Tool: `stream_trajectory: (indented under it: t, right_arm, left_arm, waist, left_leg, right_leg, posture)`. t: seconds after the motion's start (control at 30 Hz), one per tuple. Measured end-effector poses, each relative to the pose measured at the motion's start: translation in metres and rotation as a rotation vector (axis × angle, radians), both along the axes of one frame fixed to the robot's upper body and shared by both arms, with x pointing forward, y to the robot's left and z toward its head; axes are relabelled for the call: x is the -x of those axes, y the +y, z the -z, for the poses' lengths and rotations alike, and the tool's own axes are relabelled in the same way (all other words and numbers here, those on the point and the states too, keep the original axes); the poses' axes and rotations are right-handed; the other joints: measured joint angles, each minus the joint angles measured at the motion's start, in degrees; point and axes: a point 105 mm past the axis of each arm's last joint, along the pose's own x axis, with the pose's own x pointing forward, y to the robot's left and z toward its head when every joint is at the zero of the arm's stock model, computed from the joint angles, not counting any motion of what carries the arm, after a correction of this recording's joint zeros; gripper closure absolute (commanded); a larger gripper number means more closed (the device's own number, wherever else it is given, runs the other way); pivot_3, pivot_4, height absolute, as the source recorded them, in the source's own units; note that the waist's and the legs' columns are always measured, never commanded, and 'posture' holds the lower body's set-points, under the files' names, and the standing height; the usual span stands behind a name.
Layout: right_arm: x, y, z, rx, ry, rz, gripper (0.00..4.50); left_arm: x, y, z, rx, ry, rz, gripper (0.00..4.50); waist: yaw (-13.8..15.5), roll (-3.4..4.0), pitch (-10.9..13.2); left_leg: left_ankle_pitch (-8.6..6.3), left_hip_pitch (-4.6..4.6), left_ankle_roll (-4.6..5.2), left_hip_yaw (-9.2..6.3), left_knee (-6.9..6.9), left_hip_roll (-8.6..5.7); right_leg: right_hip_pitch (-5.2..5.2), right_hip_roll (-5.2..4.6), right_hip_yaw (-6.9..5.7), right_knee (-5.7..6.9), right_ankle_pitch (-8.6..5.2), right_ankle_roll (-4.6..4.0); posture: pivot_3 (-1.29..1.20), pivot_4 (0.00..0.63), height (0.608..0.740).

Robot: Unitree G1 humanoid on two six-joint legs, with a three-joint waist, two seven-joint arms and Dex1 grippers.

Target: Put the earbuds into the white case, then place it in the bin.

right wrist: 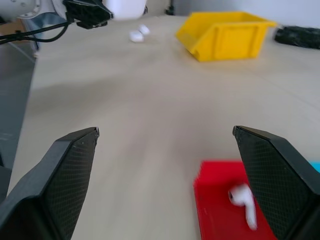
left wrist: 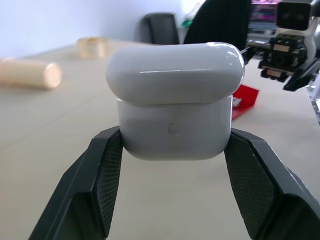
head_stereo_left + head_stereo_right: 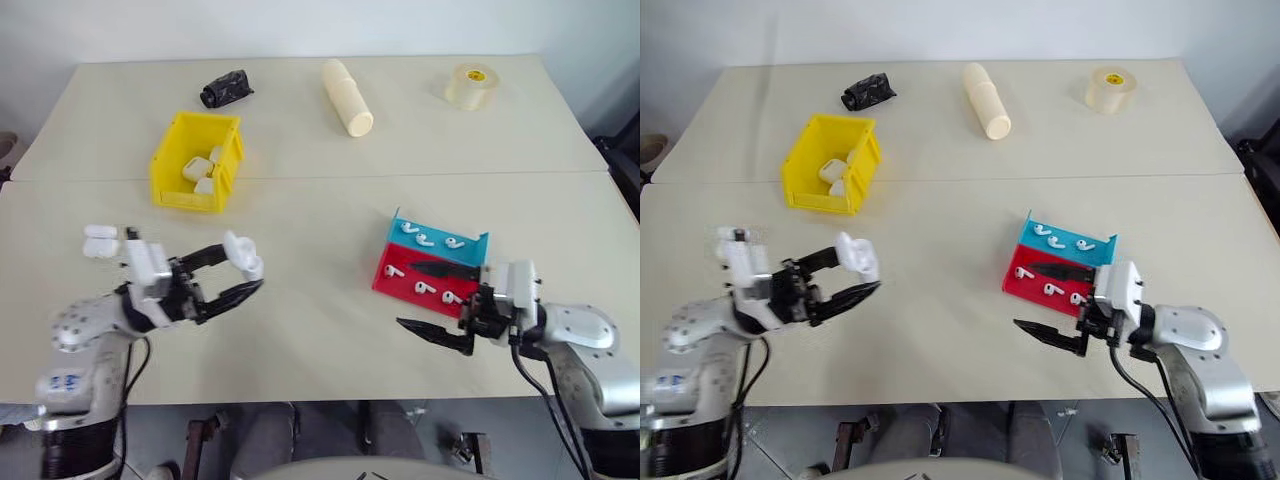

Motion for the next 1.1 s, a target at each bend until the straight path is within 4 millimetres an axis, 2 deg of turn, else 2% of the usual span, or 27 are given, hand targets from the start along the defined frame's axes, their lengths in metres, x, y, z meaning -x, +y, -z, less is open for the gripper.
stream_trajectory:
  t: [0.1,0.3,0.5,0.63,0.77,1.0,1.1]
  right_arm:
    - [0.007,-0.016,0.0,0.032,0.004,0.076,0.0]
    - [0.026,-0.057,0.004,0.123,0.05,0.227,0.0]
    - [0.036,-0.084,0.007,0.193,0.133,0.351,0.0]
    - [0.026,-0.078,0.0,0.382,0.23,0.369,0.0]
    - [0.008,-0.058,-0.021,0.414,0.274,0.392,0.0]
    - [-0.007,-0.037,-0.014,0.561,0.413,0.372,0.0]
    - [-0.014,-0.035,-0.005,0.641,0.432,0.385,0.0]
  left_arm:
    - [-0.004,-0.023,0.005,0.035,-0.041,0.055,1.77]
    - [-0.006,-0.054,0.01,0.09,-0.098,0.177,1.77]
    - [0.0,-0.072,0.012,0.08,-0.205,0.335,1.77]
    - [0.0,-0.08,0.011,0.098,-0.211,0.399,1.77]
    - [0.003,-0.086,0.013,0.086,-0.201,0.452,1.77]
    - [0.001,-0.085,0.021,0.048,-0.169,0.444,1.77]
    - [-0.001,-0.085,0.021,0.048,-0.166,0.426,1.77]
  waist:
    - [0.1,0.0,0.0]
    - [0.2,0.0,0.0]
    - [0.0,0.0,0.0]
    - [-0.2,0.08,0.0]
    - [0.1,0.03,0.0]
    - [0.2,0.01,0.0]
    - [0.1,0.01,0.0]
  left_leg:
    - [0.0,0.02,0.02,0.06,0.04,-0.01]
    - [0.01,0.02,0.06,0.16,0.04,-0.05]
    - [0.0,0.07,0.09,0.23,0.05,-0.05]
    - [0.0,0.11,0.1,0.38,0.05,-0.01]
    - [0.0,0.06,0.1,0.3,0.07,0.09]
    - [-0.03,-0.11,0.18,0.17,0.13,-0.03]
    - [-0.03,-0.12,0.18,0.16,0.1,-0.02]
  right_leg:
    - [0.03,0.01,0.03,0.0,0.03,0.05]
    - [0.05,0.03,0.05,-0.02,0.04,0.08]
    - [0.08,0.06,0.08,-0.06,0.06,0.12]
    - [0.03,0.1,0.18,-0.02,0.07,0.13]
    - [0.01,0.08,0.15,-0.06,0.07,0.13]
    - [0.01,-0.04,0.05,-0.21,0.11,0.2]
    - [-0.02,-0.04,0.04,-0.22,0.11,0.2]
  posture:
    - [0.0,0.15,0.74]
    - [0.0,0.15,0.74]
    - [0.0,0.15,0.74]
    - [0.0,0.15,0.74]
    - [0.0,0.15,0.74]
    - [0.0,0.15,0.74]
    - [0.0,0.15,0.74]
